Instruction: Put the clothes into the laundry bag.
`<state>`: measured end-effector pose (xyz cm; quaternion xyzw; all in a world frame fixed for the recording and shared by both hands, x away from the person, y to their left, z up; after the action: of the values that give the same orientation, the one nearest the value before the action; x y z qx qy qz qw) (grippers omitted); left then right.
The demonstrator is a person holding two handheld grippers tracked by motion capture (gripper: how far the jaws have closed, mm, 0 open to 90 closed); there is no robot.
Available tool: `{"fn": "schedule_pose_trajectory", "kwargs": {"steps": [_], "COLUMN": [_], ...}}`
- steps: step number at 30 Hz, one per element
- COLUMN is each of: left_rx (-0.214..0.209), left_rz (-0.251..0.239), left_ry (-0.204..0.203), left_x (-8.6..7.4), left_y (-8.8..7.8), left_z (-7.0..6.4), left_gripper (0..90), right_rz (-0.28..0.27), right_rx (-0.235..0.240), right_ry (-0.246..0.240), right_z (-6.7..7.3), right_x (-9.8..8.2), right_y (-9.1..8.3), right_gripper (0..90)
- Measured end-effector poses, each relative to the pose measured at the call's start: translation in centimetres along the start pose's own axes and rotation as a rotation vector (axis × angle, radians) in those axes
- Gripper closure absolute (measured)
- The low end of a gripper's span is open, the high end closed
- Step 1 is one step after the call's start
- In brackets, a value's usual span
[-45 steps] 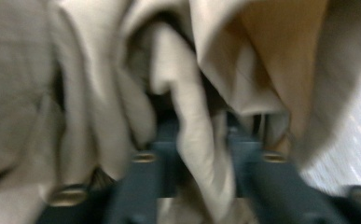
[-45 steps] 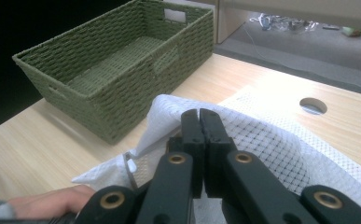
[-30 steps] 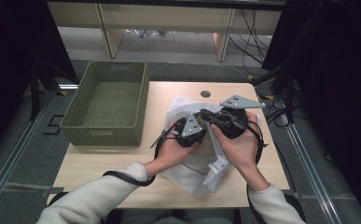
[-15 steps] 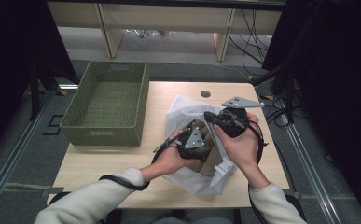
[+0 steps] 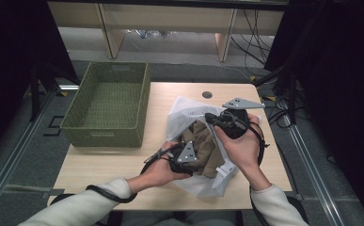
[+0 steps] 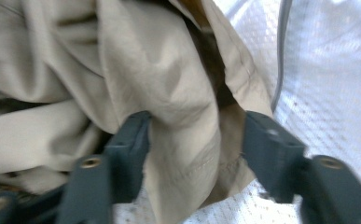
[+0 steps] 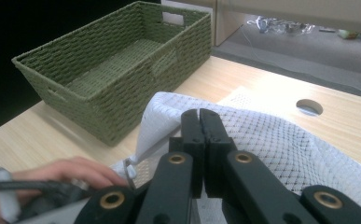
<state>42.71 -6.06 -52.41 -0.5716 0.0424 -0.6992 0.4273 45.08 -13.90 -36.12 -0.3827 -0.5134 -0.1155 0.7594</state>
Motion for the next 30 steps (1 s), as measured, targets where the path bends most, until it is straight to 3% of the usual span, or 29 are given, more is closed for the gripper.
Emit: {"fn": "schedule_pose_trajectory", "kwargs": {"steps": [3,4,5,8,9,11,12,15,16,18,21,22,24,25,26,29,30], "left_rx": [0.001,-0.026,-0.001,-0.002,-0.008,-0.038,-0.050,-0.060,-0.049,-0.034,0.015,0.035,0.028,0.036,0.008,-0.037,-0.035], "left_rz": [0.019,0.026,-0.003,0.014,0.017,0.018,0.024,-0.025,-0.039,-0.064,-0.132,-0.140,-0.165,-0.134,-0.122,-0.095,-0.099], "left_ry": [0.002,-0.006,-0.054,-0.061,-0.073,-0.118,-0.121,-0.158,-0.164,-0.159,-0.183,-0.217,-0.239,-0.211,-0.192,-0.181,-0.184], "left_x": [0.0,0.0,0.3,0.3,0.4,0.7,0.8,2.3,2.8,4.0,5.9,6.2,6.5,6.1,5.8,4.8,4.6], "left_y": [0.8,1.0,1.3,1.9,2.0,2.4,2.5,2.9,3.0,2.8,3.1,3.3,4.0,4.4,4.7,5.4,5.4], "left_z": [-0.4,-0.7,-0.8,-0.6,-0.6,-1.0,-1.2,-1.2,-1.0,-0.4,0.4,0.5,0.4,0.5,0.1,-0.9,-1.1], "left_gripper": [57.9,61.8,66.6,80.3,83.1,88.1,88.7,89.1,89.1,89.1,89.1,89.1,88.8,88.3,86.6,74.6,70.0], "right_rz": [-0.001,0.003,0.004,0.003,0.000,-0.002,-0.006,-0.018,-0.021,-0.034,-0.051,-0.054,-0.052,-0.050,-0.053,-0.042,-0.043], "right_rx": [-0.005,0.001,0.003,0.004,0.011,0.009,0.007,-0.002,0.010,0.013,0.010,0.005,0.013,0.018,0.011,0.004,0.009], "right_ry": [-0.017,-0.017,-0.013,-0.028,-0.005,-0.034,-0.017,-0.035,-0.020,-0.036,-0.053,-0.059,-0.044,-0.046,-0.038,-0.038,-0.032], "right_z": [-0.1,0.0,0.0,0.0,0.3,0.2,0.4,0.5,0.8,1.0,1.3,1.3,1.3,1.3,1.1,0.6,0.6], "right_x": [0.0,-0.1,-0.1,0.0,0.0,0.1,0.2,0.5,0.6,0.9,1.3,1.3,1.3,1.3,1.2,0.9,0.8], "right_y": [0.1,0.2,0.1,0.1,0.2,0.1,0.1,-0.2,-0.3,-0.5,-0.8,-1.0,-1.1,-1.1,-1.1,-1.0,-0.9], "right_gripper": [90.0,90.0,90.0,90.0,90.0,90.0,90.0,90.0,90.0,90.0,90.0,90.0,90.0,90.0,90.0,90.0,90.0]}}
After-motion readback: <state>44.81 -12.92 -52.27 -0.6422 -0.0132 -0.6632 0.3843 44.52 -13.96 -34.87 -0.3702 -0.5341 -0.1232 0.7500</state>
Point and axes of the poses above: each handheld gripper's, and its own axes: y roughly forward along the jaws, x roughly out of its top, z roughly to its left, the point moved 8 cm from there along y, roughly forward along the jaws, and after that the axes turned 10 degrees about x, right-handed, at the moved point
